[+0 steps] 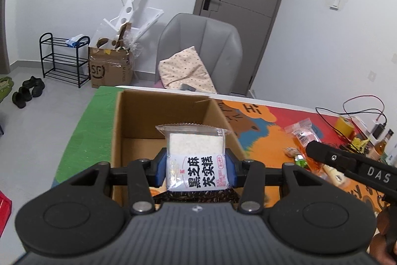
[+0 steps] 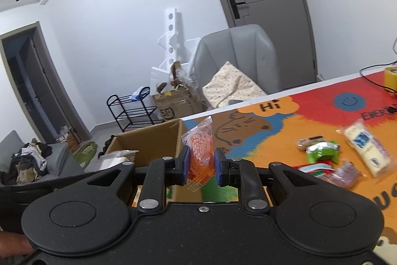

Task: Organize snacks
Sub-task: 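Carry the white bread pack and orange packet over the cardboard box with both tools, then open both tools to drop the bread pack and orange packet into the box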

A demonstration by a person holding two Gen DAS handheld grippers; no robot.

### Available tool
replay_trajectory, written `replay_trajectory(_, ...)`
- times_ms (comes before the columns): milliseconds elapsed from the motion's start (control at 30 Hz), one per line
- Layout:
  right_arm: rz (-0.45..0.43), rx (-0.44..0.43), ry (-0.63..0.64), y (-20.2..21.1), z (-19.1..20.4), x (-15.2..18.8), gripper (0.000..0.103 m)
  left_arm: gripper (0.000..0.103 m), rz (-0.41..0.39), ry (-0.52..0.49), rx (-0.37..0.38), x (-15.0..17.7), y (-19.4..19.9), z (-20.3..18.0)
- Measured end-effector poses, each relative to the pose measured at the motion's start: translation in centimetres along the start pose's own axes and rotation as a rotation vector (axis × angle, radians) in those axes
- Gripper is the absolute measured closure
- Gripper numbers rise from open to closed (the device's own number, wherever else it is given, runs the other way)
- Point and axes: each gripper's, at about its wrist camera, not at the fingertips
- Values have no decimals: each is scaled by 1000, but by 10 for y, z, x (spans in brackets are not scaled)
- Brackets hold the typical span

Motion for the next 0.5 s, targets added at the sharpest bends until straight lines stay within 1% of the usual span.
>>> replay_trajectory(400, 32, -44, 16, -35, 24, -10, 84, 57, 26, 37, -30, -14, -28, 28)
replay_trajectory(500, 37, -56, 20, -42, 28, -15, 84, 54, 14, 45, -54, -18, -29, 33)
Point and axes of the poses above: each gripper's, at about its wrist camera, not at the fingertips, and y roughly against the way its jaws point, z to its left, x to its underside, and after that the axes turned 5 degrees about y, right-handed
